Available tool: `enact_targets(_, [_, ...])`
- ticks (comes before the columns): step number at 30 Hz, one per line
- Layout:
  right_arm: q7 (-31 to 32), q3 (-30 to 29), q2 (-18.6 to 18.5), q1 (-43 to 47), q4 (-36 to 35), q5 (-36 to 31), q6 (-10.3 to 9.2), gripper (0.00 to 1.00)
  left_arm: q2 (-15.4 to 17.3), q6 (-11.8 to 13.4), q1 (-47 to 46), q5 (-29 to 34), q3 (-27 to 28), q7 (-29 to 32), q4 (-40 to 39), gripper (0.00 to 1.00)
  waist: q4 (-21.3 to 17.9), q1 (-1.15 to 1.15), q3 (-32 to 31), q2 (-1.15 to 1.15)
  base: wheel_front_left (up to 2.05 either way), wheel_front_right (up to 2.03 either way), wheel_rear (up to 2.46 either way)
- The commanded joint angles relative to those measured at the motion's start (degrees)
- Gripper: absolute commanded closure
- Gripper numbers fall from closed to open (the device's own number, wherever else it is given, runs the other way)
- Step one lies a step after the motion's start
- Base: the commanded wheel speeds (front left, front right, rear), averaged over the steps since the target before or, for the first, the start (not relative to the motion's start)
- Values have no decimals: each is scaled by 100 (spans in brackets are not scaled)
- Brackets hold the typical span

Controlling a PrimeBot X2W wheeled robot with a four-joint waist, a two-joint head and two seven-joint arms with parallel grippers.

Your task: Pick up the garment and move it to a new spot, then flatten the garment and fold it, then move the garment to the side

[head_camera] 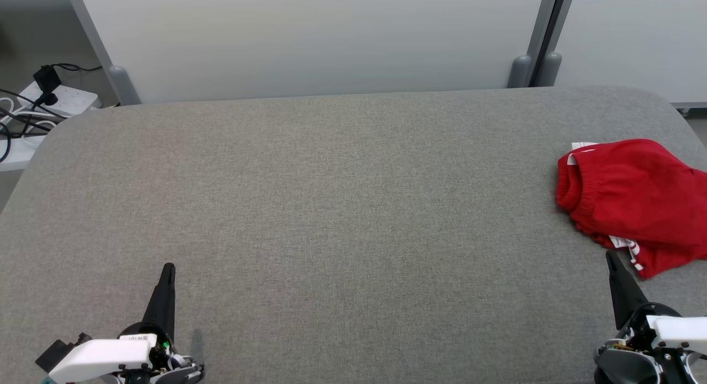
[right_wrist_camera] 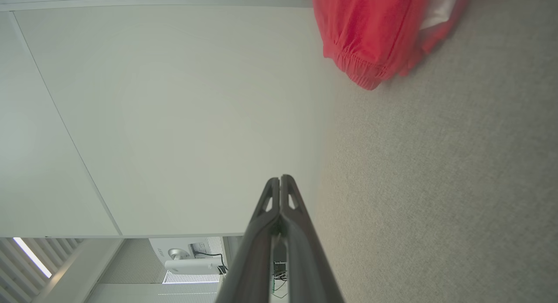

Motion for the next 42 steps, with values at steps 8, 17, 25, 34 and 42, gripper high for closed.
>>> enact_targets(8, [44,85,-85,-88,-177,65,26,100,112,-48,-333,-24,189,43,-159,100,0,0,0,0,0,0,0])
enact_targets(17, [44,86,-85,-88,-177,65,26,100,112,-48,-333,-24,189,43,-160,100,0,0,0,0,0,0,0])
enact_targets(25, [44,86,-85,-88,-177,65,26,100,112,-48,-333,-24,189,43,-160,100,0,0,0,0,0,0,0])
enact_targets(34, [44,86,-85,-88,-177,66,26,100,112,-48,-333,-24,189,43,-160,100,0,0,0,0,0,0,0])
enact_targets(42, [44,86,-85,-88,-177,66,26,100,112,-48,-333,-24,189,43,-160,100,0,0,0,0,0,0,0])
